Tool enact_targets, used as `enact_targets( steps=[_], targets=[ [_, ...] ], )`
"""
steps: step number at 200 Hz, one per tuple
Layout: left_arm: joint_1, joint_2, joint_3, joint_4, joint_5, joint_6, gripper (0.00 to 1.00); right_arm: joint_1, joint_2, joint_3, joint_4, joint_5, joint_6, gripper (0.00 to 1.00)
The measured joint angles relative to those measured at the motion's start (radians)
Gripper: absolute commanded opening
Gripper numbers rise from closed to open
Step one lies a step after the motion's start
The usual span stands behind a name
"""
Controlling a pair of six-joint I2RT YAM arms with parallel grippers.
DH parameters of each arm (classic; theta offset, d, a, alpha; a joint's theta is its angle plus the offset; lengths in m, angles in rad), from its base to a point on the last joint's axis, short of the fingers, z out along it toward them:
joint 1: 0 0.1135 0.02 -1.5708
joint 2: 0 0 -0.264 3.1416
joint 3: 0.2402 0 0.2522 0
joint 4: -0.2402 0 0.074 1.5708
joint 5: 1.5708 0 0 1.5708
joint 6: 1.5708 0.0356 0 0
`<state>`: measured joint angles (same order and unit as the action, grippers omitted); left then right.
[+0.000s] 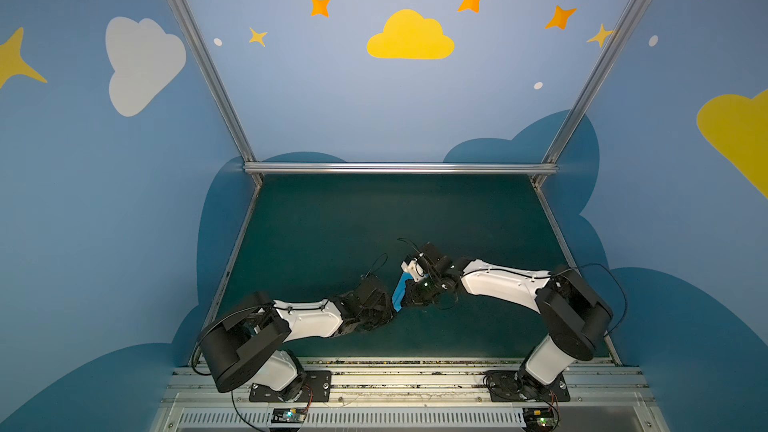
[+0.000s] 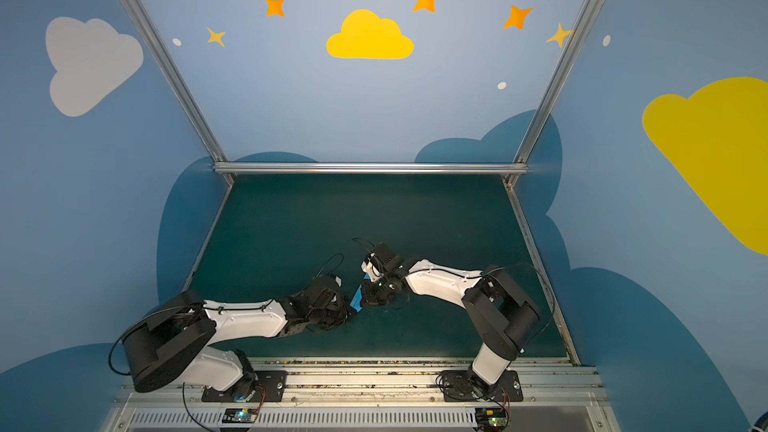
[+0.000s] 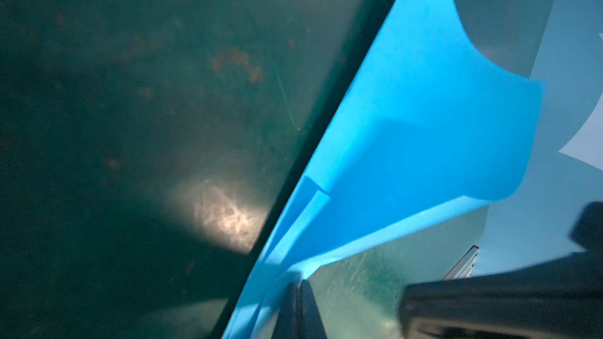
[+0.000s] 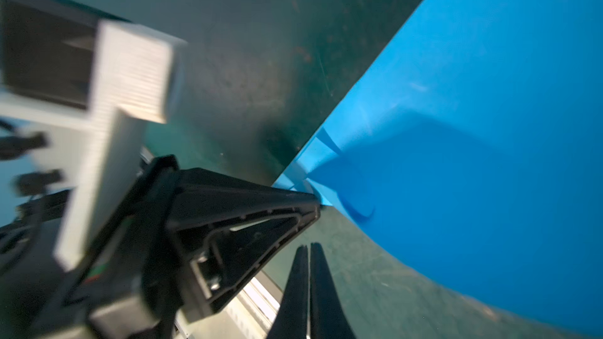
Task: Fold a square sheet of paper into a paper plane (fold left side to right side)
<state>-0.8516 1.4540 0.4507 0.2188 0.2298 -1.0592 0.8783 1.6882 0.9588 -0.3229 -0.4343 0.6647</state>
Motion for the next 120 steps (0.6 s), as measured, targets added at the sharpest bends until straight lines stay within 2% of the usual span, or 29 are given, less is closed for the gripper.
enact_targets(
  steps=[120],
  targets=[
    [0.005,0.0,-0.006,0.012,0.008,0.0,0.04,0.027,0.13,0.081,-0.024,0.012,-0.035,0.0]
  ],
)
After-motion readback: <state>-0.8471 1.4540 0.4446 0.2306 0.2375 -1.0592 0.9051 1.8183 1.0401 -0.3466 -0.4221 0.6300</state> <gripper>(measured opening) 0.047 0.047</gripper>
